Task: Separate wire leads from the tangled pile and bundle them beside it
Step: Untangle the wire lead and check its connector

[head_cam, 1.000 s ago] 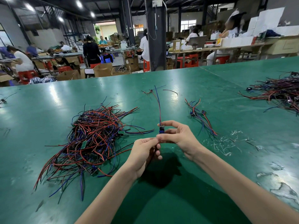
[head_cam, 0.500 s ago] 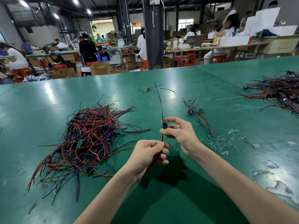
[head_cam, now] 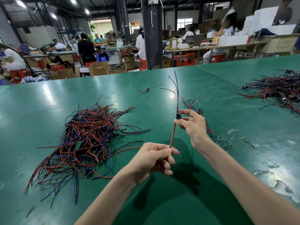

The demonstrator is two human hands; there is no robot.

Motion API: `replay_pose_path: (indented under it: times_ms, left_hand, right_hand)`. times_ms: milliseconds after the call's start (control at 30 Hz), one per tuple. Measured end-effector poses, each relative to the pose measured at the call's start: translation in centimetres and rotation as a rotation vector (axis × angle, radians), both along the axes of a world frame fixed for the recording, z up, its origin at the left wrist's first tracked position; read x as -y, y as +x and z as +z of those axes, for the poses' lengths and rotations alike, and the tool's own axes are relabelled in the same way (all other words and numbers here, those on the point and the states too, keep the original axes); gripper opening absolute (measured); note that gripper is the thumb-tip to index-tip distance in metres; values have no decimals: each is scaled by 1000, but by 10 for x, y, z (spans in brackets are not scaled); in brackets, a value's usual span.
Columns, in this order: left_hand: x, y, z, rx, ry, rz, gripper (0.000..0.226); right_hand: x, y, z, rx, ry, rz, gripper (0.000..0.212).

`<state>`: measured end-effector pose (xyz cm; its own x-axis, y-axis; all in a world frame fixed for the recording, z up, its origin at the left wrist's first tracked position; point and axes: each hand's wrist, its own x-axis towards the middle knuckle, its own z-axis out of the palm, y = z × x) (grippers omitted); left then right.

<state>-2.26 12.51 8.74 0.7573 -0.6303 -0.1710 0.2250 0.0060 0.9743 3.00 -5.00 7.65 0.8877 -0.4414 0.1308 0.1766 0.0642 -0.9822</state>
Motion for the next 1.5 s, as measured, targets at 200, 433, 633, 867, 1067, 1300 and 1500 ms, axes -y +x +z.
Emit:
replay_pose_path:
  times_ms: [200, 433, 633, 867, 1067, 1300, 1500]
  left_hand:
    - [2, -5, -5, 281, -9, 99, 25]
    - [2, -1, -10, 866, 221, 328, 36]
    - [2, 0, -14, 884, 163, 231, 34]
    - [0, 7, -16, 687, 97, 273, 29]
    - [-1, 7, -11, 488, 91, 301, 20]
    - [2, 10, -17, 212, 232, 279, 20]
    - [3, 11, -14, 28, 150, 191, 18]
  right_hand:
    - [-1, 1, 0, -21, 60, 24, 32]
    - [-6, -3, 1, -67, 139, 87, 30]
    - [-9, -7, 1, -86, 187, 121, 31]
    - [-12, -8, 3, -87, 166, 133, 30]
    - [3, -5, 8, -105, 349, 79, 32]
    - [2, -5, 10, -84, 314, 95, 33]
    - [2, -7, 12, -70, 355, 108, 32]
